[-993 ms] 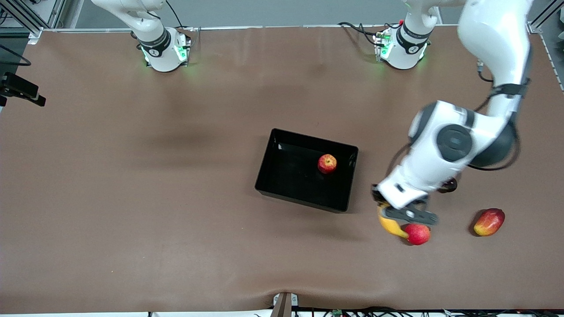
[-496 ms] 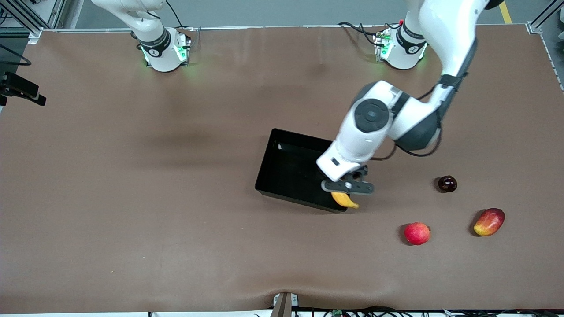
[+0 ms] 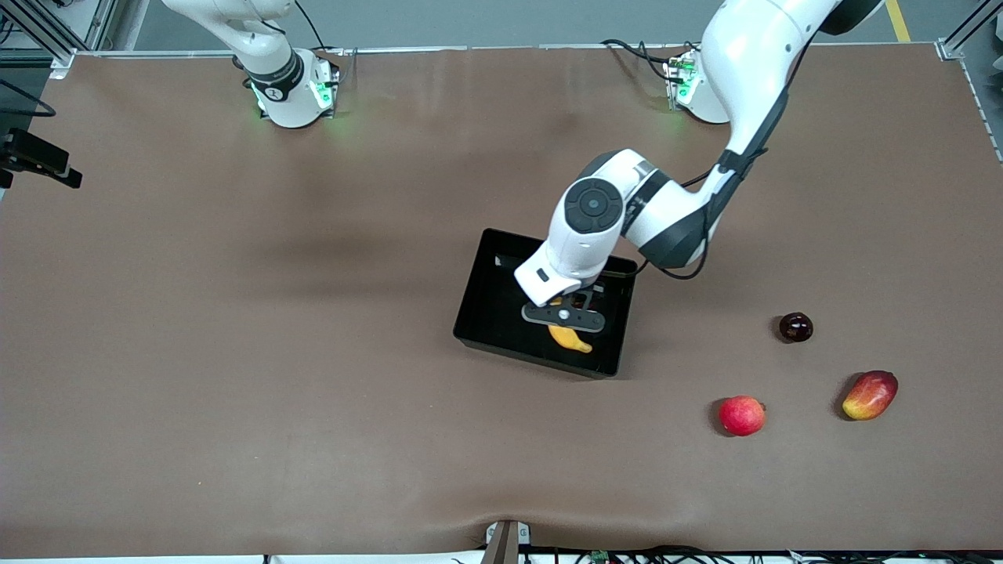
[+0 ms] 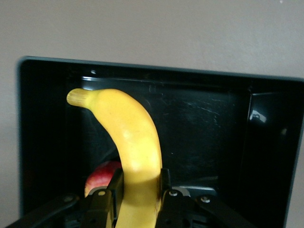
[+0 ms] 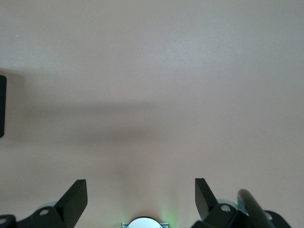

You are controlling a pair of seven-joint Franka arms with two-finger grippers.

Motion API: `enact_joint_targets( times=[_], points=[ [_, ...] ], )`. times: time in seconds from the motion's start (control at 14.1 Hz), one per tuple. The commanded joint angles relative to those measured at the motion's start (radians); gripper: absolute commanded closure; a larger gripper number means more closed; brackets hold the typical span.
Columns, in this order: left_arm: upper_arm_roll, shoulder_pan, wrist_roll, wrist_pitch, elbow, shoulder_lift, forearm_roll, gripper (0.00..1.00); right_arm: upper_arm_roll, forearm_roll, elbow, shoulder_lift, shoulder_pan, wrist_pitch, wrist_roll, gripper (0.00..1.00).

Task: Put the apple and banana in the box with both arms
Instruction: 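Lower the banana into the box beside the apple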

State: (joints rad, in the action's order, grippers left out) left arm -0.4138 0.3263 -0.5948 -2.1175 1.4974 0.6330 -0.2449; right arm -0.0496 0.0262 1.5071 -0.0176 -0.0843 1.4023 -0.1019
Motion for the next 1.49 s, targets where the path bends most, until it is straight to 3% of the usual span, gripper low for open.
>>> enact_joint_targets(
  times=[0.0,0.5,1.42],
  points=[
    [0.006,0.039,-0.017,-0.001,-0.011,0.011,-0.016,1.0,0.016,0.003,-0.005,0.001,-0.025,-0.008,-0.013,0.0],
    [0.01,0.06,-0.01,-0.038,-0.011,0.069,-0.065,1.0,0.016,0.004,-0.005,0.001,-0.025,-0.009,-0.012,0.0],
    [0.016,0.12,-0.016,-0.225,-0.011,0.168,-0.131,1.0,0.016,0.026,-0.005,0.002,-0.049,-0.017,-0.013,0.0]
  ],
)
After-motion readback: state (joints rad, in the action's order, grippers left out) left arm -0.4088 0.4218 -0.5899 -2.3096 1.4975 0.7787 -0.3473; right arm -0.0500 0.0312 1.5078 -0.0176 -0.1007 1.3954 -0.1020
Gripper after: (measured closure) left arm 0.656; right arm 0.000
